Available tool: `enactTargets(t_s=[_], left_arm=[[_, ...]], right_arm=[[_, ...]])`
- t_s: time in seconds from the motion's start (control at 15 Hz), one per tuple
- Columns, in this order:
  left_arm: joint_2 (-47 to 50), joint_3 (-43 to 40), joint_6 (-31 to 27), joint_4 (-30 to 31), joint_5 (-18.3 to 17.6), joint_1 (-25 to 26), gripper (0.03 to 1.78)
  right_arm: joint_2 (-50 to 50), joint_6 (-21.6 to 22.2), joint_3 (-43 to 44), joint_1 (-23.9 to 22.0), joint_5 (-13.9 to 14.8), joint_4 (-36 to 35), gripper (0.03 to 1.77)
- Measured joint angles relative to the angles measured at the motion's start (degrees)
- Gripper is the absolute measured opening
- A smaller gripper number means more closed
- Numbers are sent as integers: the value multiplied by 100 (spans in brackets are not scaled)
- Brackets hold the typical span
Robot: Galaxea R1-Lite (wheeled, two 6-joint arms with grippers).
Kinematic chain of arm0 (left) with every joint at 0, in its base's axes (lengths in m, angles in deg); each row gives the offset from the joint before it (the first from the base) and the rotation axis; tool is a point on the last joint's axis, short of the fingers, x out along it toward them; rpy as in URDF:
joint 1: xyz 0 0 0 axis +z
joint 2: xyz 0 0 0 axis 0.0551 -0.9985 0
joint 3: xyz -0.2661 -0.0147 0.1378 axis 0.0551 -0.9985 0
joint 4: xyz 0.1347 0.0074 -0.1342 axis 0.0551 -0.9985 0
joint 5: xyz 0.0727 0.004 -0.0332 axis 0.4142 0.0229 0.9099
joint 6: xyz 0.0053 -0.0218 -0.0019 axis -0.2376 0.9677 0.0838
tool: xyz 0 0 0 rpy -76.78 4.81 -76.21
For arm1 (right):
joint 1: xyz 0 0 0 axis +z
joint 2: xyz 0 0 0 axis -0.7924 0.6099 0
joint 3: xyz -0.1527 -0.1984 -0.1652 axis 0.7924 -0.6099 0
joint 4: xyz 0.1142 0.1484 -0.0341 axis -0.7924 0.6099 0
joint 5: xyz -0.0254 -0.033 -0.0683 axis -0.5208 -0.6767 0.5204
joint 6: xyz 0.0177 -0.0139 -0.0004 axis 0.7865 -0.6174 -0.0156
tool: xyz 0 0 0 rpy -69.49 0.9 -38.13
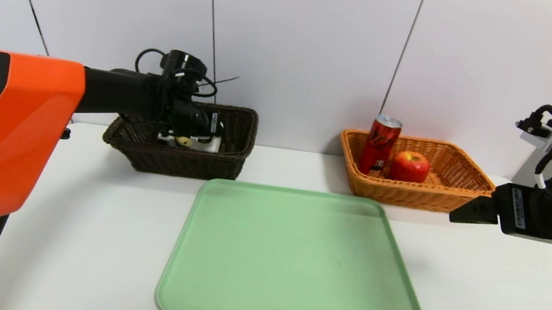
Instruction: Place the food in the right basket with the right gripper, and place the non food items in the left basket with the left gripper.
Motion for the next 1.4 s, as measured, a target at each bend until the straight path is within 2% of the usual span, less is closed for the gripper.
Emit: enactTargets(t_s=[0.13,0.33,0.67,0.87,1.0,1.07,1.2,1.4], left_arm=[[-48,0,-27,15,145,-11,112],[-85,0,-55,157,158,-7,131],[118,-4,-5,163,193,-11,149],[741,-34,-83,33,558,-101,156],[1325,-95,-193,-355,901,-137,159],[1666,-166,-251,-628,964,-140,161],[2458,-469,-560,-1246,994,-151,163],[3651,-1162,-1193,-1744,995,-123,165]], right_arm=[[-13,-2,-30,0,0,2,171],[-22,-5,-52,0,0,0,171],[-27,-2,-69,-2,-2,-1,171],[-33,-11,-76,-2,-11,-65,171],[-74,-27,-76,-2,-30,-349,171],[-107,-44,-76,-2,-33,-601,171],[-162,-294,-76,0,-38,-1206,171],[-221,-1408,-174,0,-50,-2438,171]])
